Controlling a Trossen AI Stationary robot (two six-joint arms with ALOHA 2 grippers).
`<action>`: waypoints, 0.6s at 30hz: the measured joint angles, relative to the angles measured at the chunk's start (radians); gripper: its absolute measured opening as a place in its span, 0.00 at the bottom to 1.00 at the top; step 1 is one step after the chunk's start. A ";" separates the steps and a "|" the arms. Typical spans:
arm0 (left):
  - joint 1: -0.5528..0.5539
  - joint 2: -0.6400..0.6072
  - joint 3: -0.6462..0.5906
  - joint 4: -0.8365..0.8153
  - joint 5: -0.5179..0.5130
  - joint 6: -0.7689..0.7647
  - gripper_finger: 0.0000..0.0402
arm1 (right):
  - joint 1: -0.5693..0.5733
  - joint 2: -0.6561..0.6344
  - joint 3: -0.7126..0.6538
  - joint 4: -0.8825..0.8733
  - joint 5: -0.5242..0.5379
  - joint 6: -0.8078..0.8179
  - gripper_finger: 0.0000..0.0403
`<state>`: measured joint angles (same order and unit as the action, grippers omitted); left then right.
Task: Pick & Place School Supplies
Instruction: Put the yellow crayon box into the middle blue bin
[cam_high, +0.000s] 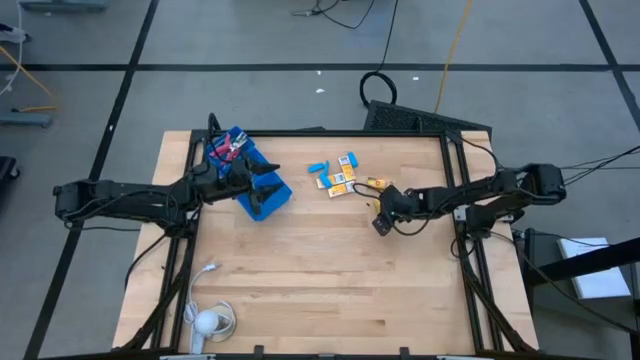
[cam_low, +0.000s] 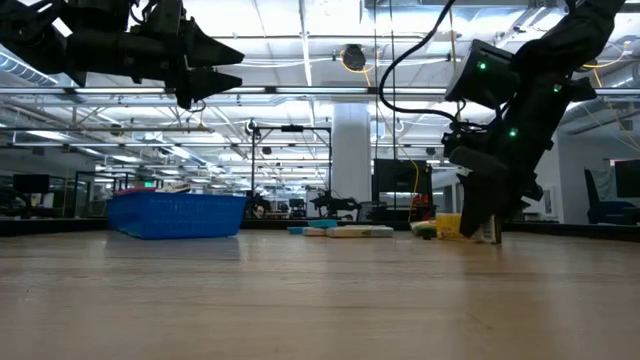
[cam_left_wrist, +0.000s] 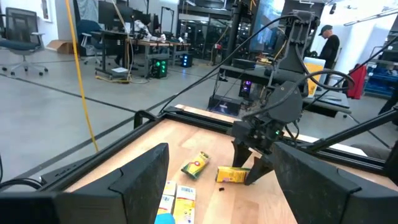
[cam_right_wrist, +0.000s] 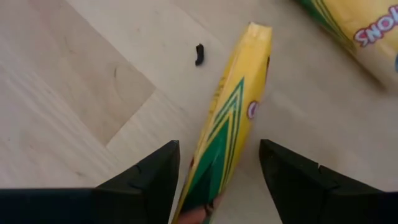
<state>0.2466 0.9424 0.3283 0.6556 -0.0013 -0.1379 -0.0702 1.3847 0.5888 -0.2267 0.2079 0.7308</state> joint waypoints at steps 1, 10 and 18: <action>0.000 0.000 0.000 0.000 0.000 0.000 0.71 | 0.006 0.000 0.000 -0.007 0.001 0.005 0.52; 0.000 0.000 0.000 0.000 0.000 -0.025 0.71 | 0.039 -0.002 0.000 -0.055 0.023 0.002 0.34; 0.000 0.000 0.000 0.000 0.000 -0.055 0.71 | 0.041 -0.006 -0.001 0.004 0.015 -0.088 0.10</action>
<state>0.2470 0.9424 0.3286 0.6556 -0.0013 -0.1932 -0.0292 1.3791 0.5880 -0.2226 0.2225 0.6429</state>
